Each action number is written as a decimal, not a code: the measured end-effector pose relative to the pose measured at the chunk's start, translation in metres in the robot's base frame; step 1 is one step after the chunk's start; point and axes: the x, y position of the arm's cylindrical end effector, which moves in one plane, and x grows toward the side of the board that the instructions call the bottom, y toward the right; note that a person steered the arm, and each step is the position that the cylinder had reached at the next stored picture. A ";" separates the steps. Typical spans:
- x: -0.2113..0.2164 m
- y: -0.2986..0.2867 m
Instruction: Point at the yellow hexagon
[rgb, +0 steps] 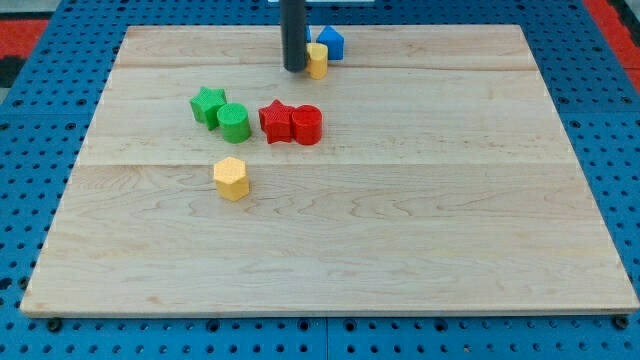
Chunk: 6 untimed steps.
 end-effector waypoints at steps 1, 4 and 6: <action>0.007 0.005; 0.133 0.170; 0.262 0.086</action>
